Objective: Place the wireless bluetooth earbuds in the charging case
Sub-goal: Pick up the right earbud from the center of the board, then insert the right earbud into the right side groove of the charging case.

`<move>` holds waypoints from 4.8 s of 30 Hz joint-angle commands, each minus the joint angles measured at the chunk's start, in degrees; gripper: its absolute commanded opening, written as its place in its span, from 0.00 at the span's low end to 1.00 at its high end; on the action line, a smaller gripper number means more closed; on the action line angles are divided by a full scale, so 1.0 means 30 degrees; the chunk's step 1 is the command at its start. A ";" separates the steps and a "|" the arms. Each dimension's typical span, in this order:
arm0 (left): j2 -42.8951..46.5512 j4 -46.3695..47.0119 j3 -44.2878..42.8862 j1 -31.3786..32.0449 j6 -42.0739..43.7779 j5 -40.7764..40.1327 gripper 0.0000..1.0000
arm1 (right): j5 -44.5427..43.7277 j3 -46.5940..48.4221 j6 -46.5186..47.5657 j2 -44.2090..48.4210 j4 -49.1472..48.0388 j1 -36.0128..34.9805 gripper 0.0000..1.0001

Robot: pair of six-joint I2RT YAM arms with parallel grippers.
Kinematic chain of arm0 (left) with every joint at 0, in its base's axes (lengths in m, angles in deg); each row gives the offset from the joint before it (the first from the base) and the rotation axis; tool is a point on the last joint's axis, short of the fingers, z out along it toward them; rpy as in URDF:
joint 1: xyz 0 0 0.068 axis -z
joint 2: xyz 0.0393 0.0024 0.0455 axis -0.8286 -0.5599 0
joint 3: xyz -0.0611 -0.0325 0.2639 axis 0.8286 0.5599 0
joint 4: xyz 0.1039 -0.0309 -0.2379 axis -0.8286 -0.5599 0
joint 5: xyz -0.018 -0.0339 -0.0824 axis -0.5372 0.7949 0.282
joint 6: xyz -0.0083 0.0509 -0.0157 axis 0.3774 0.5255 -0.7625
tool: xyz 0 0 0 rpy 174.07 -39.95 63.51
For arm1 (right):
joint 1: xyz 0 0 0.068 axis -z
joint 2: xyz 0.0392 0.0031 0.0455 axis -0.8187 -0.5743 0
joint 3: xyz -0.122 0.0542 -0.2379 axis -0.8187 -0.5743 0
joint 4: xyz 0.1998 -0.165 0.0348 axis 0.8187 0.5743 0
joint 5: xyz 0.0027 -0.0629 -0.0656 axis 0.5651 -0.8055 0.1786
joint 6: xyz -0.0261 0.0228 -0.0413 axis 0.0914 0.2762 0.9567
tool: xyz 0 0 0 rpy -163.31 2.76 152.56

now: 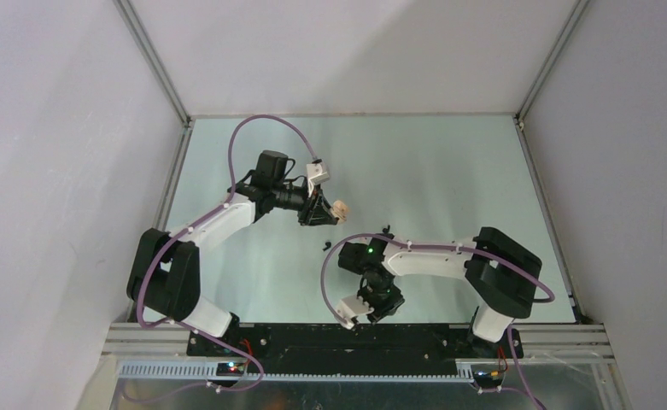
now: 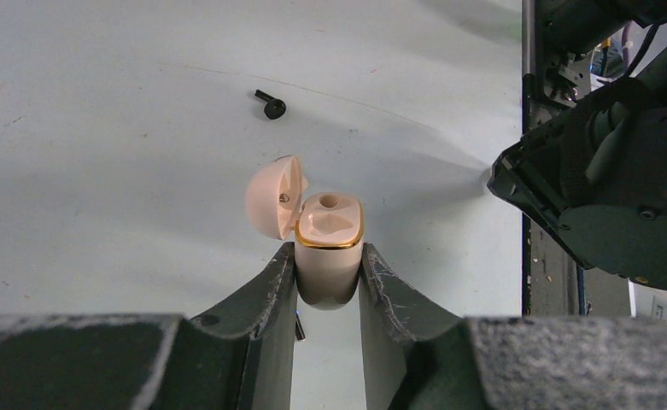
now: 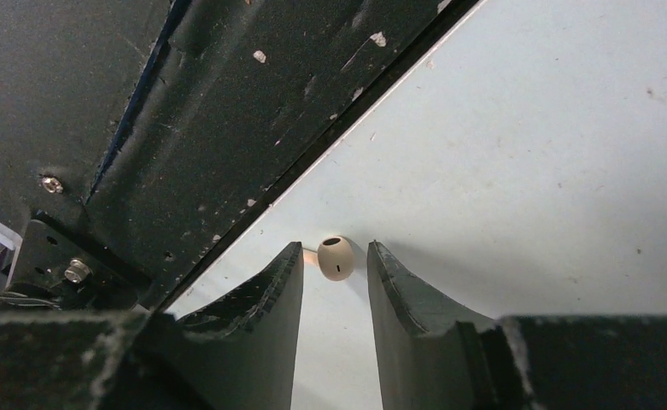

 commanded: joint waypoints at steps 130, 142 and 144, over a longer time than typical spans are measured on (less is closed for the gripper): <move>0.1173 0.9736 0.1906 -0.0161 -0.9835 0.4550 0.00 | -1.0984 0.0631 -0.8824 0.7843 -1.5624 0.1841 0.02; 0.1081 0.8899 0.1676 -0.0154 -0.9210 0.4347 0.00 | -1.0416 0.0637 -0.8943 0.7975 -1.5005 0.1655 0.02; 0.1135 0.8890 0.1670 -0.0146 -0.9210 0.4345 0.00 | -1.0202 0.0642 -0.8934 0.7892 -1.4777 0.1647 0.02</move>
